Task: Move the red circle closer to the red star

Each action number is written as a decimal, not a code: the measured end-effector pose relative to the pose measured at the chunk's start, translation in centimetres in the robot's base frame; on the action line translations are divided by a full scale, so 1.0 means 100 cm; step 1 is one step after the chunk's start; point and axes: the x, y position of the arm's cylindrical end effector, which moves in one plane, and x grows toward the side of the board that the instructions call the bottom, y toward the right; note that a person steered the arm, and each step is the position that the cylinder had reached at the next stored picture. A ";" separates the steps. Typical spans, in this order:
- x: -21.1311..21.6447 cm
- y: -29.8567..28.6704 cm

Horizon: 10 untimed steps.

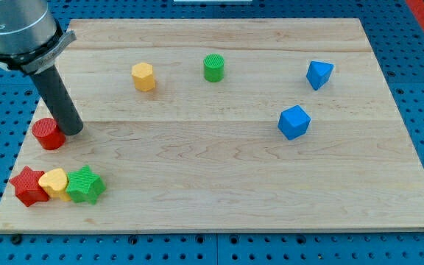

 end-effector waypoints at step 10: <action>0.012 -0.055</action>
